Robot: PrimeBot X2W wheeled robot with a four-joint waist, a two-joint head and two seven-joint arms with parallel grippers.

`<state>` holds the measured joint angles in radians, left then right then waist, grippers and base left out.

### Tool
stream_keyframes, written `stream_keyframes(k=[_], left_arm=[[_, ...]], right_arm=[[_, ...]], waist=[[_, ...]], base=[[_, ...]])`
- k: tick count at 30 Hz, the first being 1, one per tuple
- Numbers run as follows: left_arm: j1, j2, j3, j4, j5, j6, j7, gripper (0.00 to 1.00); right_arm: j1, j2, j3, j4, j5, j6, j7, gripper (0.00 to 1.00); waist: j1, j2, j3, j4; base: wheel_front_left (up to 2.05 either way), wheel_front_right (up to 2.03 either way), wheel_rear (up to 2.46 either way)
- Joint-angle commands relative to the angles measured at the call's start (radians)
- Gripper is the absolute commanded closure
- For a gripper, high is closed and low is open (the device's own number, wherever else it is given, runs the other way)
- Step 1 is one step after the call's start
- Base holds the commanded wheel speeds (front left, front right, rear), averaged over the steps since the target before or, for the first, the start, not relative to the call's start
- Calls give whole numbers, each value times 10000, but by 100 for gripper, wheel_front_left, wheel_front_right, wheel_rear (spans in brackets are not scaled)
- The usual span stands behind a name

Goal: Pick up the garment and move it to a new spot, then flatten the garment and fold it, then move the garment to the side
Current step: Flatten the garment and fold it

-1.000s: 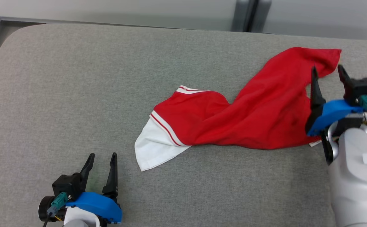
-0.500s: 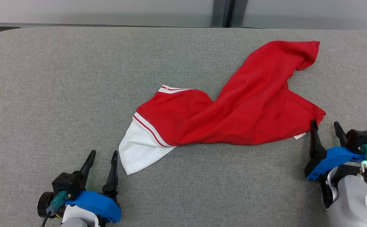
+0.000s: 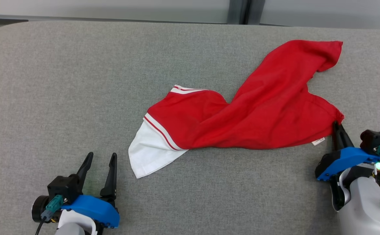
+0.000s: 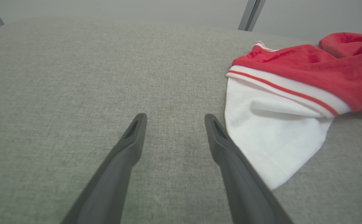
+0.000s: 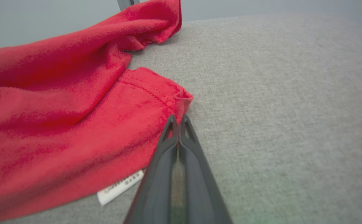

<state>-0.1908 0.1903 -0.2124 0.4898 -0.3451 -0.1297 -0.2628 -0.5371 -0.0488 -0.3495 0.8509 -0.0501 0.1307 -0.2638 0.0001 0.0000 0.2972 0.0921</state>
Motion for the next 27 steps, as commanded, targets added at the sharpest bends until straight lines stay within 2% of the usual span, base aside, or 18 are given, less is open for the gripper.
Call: stream_keyframes(k=[1,9,14,15,16,21,27], left_arm=[[52,34,2,37,-6,-17,-25,0],[628,-403,304,141,318,-18,-23,0],[755,-585,405,108,502,-18,-25,0],[740,-597,430,87,537,-18,-25,0],[713,-619,441,69,551,-18,-23,0],[616,-558,380,42,503,-18,-23,0],[613,-527,268,137,458,-18,-25,0]], right_arm=[[183,-39,-18,-237,105,1,-10,100],[2137,-42,358,-1740,1341,1,-10,100],[2898,-41,469,-2197,1751,1,-10,100],[2947,-45,434,-2353,1741,1,-12,66],[2944,-41,451,-2523,1644,1,-14,0],[2539,-27,828,-3858,1055,3,-21,0],[2141,-35,1780,-4253,1083,3,-21,0]], waist=[[-1,0,-139,-81],[-1,0,-1194,-813],[-1,0,-1330,-1169],[-1,0,-1312,-1192],[-1,0,-1273,-1209],[-1,0,-1056,-1152],[-1,0,-1105,-978]], base=[[0,0,0],[0,0,0],[0,0,0],[0,0,0],[0,0,0],[0,0,0],[0,0,0]])
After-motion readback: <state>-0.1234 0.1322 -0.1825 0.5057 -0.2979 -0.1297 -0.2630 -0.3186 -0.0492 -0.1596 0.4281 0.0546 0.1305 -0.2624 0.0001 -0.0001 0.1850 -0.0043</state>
